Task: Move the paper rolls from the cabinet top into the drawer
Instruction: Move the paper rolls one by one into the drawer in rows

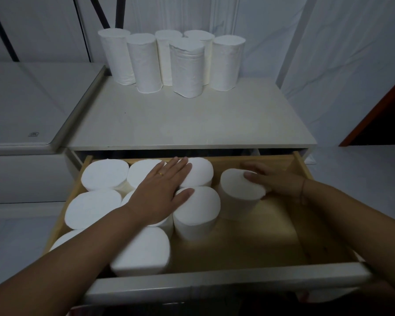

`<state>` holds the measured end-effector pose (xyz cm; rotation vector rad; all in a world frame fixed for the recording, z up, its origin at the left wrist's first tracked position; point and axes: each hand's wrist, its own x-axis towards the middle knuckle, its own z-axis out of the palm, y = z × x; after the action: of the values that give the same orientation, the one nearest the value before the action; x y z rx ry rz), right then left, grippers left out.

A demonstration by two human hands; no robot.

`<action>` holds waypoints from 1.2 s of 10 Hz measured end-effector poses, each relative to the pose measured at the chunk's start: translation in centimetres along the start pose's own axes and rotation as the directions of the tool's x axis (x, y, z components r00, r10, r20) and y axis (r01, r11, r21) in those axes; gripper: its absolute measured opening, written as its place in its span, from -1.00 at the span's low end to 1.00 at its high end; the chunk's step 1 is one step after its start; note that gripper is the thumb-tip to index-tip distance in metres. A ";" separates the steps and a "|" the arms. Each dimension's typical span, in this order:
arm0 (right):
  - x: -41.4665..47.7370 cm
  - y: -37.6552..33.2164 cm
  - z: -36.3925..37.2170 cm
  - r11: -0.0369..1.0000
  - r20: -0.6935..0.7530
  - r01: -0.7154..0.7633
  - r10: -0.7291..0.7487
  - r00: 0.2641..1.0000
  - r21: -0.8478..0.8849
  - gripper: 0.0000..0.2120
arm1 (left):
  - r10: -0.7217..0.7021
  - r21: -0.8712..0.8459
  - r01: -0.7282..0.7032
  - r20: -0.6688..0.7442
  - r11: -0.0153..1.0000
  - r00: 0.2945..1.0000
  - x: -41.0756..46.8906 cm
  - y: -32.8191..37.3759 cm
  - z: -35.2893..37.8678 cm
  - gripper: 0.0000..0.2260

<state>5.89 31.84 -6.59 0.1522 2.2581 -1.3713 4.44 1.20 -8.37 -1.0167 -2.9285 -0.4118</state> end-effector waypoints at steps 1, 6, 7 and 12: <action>0.8 -0.4 0.8 0.999 0.003 -0.038 0.038 0.999 -0.032 -0.59 | 0.002 0.002 -0.002 0.000 1.000 1.000 0.0 0.0 0.1 -0.40; -1.4 0.8 1.0 0.982 0.281 -0.184 0.186 0.942 -0.031 -0.56 | 0.000 -0.018 0.000 0.008 1.000 1.000 -0.2 0.0 0.0 -0.41; -2.0 1.0 1.4 0.983 0.342 -0.182 0.184 0.921 -0.039 -0.68 | -0.007 -0.013 0.008 0.017 1.000 1.000 -0.1 0.1 0.0 -0.41; -4.5 0.9 5.4 0.982 0.418 -0.163 0.188 0.889 -0.095 -0.56 | -0.008 -0.016 0.008 0.020 1.000 1.000 -0.2 0.2 0.0 -0.41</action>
<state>11.99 28.32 -7.32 0.0309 1.8654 -1.1152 4.74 1.18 -8.38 -1.0178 -2.9528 -0.4286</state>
